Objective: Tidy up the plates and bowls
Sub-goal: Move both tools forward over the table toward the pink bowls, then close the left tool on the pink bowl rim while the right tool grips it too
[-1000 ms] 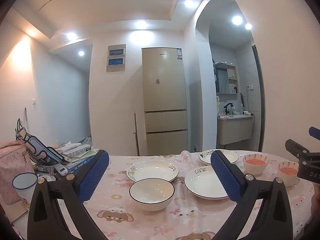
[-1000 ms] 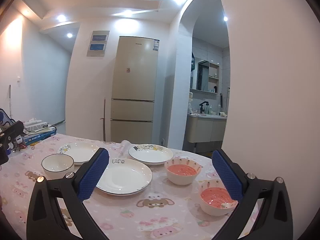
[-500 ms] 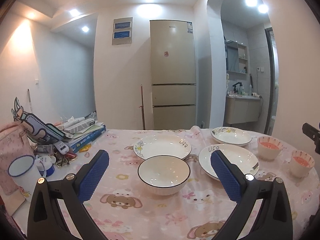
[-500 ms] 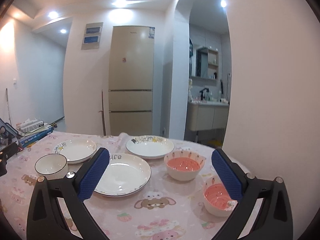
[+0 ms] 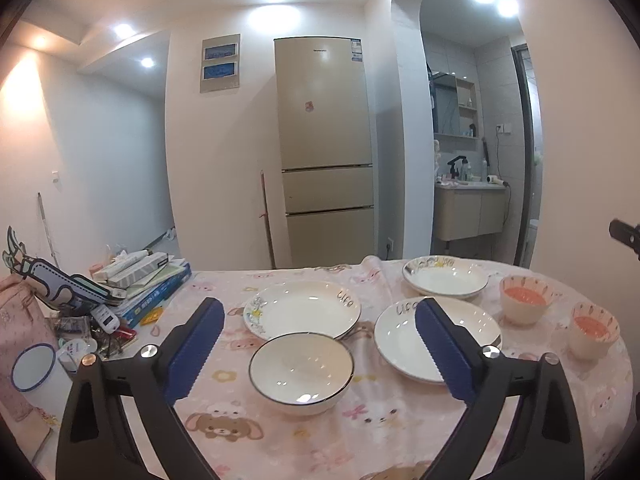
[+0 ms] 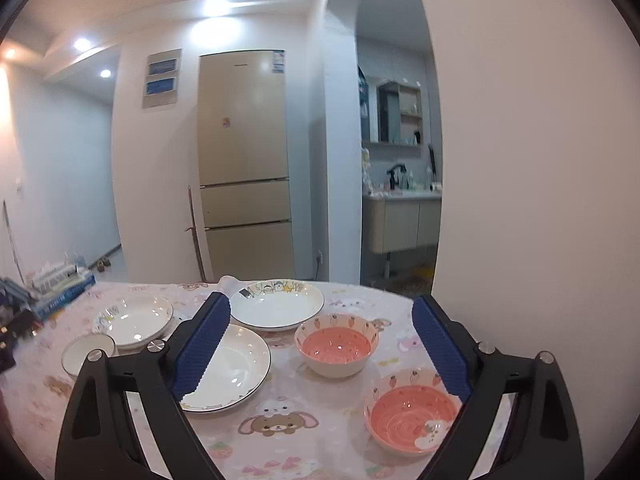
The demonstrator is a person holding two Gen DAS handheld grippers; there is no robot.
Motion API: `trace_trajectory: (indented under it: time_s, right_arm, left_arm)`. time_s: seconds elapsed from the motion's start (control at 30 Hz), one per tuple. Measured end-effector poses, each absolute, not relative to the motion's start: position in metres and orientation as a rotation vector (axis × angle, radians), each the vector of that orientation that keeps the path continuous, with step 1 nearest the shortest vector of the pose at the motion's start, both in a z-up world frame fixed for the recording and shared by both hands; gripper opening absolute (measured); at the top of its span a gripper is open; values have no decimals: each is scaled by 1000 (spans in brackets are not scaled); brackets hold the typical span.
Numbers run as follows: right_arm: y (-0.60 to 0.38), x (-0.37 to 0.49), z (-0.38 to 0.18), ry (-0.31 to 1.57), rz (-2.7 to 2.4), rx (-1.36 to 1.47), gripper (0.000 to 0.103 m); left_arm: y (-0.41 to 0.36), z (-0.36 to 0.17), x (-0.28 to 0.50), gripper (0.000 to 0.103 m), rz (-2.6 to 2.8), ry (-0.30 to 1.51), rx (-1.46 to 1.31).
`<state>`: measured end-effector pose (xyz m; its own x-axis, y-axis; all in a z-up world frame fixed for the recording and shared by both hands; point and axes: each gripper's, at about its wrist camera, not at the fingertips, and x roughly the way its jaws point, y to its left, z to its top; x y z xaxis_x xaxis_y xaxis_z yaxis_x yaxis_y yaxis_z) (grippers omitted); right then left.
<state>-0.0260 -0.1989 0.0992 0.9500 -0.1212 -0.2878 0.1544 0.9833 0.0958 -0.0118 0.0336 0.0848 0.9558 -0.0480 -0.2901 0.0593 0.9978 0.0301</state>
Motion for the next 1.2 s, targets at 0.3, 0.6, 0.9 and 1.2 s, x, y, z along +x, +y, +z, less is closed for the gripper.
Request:
trace_trajectory:
  time_s: [0.3,0.6,0.9,1.2]
  right_arm:
    - [-157,15,92,385,94,134,83]
    - [-199,43,101,458,-1,92,74]
    - [-312,114,84,773,-24,183,63]
    - [-350,184,8,1070,37,244,47]
  left_arm:
    - [58,73,-7,82,-7,390,-85]
    - [33,92,10,63,-150,393,-113]
    - [-135,102,127,53,-442,629,56]
    - [-210,64,217,45,-468,902,35]
